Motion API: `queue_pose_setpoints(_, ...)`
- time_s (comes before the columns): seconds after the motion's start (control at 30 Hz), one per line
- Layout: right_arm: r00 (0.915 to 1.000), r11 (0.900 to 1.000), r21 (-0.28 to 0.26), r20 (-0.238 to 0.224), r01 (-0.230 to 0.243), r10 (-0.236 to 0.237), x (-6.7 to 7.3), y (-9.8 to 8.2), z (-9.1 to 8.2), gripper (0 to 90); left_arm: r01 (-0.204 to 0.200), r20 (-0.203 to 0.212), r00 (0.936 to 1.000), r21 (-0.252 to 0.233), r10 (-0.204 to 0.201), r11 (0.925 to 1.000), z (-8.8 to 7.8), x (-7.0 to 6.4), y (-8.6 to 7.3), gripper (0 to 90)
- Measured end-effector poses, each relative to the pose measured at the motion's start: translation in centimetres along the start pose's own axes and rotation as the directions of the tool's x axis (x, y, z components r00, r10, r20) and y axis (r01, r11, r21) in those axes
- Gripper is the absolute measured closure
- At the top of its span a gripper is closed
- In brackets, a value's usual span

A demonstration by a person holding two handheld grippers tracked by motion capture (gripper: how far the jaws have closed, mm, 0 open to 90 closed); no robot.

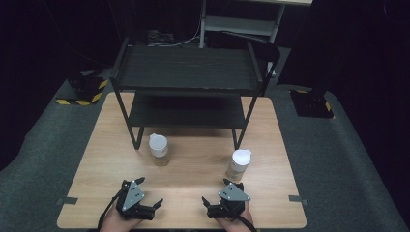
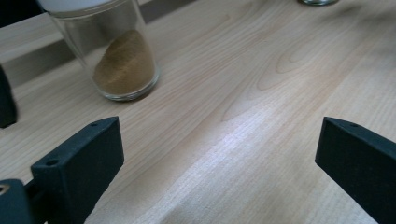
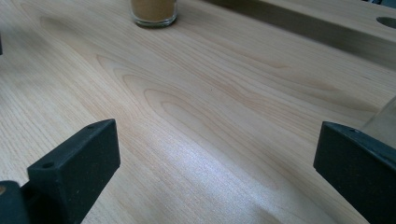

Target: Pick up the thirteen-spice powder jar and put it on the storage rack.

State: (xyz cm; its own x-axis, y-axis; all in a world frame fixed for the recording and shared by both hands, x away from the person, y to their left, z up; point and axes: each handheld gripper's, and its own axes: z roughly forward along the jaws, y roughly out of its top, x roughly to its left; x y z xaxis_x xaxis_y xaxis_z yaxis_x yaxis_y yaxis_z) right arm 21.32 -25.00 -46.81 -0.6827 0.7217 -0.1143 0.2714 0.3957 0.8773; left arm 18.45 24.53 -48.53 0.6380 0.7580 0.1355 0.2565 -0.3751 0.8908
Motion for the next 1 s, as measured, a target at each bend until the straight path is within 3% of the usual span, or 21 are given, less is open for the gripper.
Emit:
queue_pose_setpoints(0.27,1.0000,1.000,-0.006,0.001,-0.003,0.003,0.13,-0.20,-0.24,0.0,0.031,0.000,0.9995,0.001,-0.031,0.9995,-0.06,0.15,-0.03,1.4)
queue_pose_setpoints(0.4,1.0000,1.000,-0.009,0.000,-0.009,0.009,0.05,-0.25,-0.27,0.0,0.072,-0.004,0.9974,0.003,-0.072,0.9974,-0.08,0.38,-0.03,1.2)
queue_pose_setpoints(0.7,0.9999,1.000,-0.011,-0.007,-0.012,0.012,-0.11,-0.28,-0.27,0.1,0.072,-0.007,0.9973,0.006,-0.072,0.9974,-0.17,0.44,0.00,0.9)
queue_pose_setpoints(1.0,0.9999,1.000,-0.014,-0.006,-0.015,0.015,-0.13,-0.34,-0.30,0.1,0.081,-0.016,0.9966,-0.030,-0.081,0.9963,-0.73,0.58,-0.27,1.7)
